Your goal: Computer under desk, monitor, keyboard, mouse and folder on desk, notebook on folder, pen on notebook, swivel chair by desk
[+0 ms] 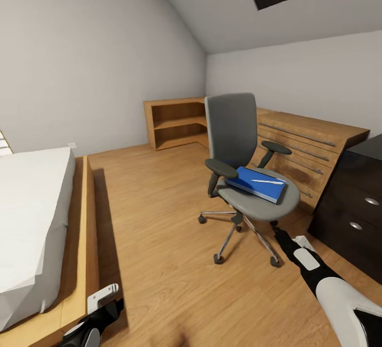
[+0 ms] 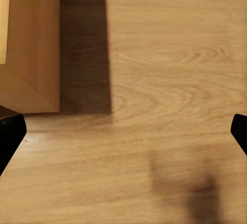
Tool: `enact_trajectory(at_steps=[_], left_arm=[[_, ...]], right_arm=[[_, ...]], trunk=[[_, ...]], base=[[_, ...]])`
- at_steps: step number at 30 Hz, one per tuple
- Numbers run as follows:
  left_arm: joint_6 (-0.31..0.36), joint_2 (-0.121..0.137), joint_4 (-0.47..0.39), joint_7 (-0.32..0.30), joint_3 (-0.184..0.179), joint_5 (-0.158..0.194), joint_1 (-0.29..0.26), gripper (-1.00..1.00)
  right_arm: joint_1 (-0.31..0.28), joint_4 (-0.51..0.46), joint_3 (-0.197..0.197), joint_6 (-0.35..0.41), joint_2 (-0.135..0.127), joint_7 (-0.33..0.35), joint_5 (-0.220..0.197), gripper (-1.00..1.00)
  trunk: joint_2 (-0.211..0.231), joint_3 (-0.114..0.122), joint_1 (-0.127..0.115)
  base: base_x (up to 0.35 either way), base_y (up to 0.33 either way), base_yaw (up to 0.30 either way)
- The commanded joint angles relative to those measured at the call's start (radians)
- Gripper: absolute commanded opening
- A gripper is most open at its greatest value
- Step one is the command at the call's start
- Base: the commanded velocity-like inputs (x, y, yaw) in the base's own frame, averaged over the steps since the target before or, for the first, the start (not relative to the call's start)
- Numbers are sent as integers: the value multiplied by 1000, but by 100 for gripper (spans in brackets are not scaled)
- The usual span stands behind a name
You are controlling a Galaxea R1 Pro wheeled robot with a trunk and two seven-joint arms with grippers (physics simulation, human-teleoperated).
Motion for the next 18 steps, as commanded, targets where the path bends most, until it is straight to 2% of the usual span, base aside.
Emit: enact_trajectory(at_steps=[1, 7, 10, 18], left_arm=[[4, -1, -1, 6, 1, 11, 0, 100], [4, -1, -1, 6, 0, 10, 0, 100], [4, -2, -1, 6, -2, 9, 0, 100], [4, -2, -1, 6, -3, 8, 0, 100]], right_arm=[[0, 0, -6, 5, 3, 3, -4, 100], [0, 2, -6, 6, 8, 7, -4, 100], [0, 3, -6, 5, 23, 8, -3, 100], [0, 5, -7, 2, 53, 8, 0, 100]], trunk=[[0, -1, 0], [0, -1, 0], [0, -1, 0], [0, -1, 0]], base=[[0, 4, 0], [0, 2, 0], [58, 1, 0], [214, 0, 0]])
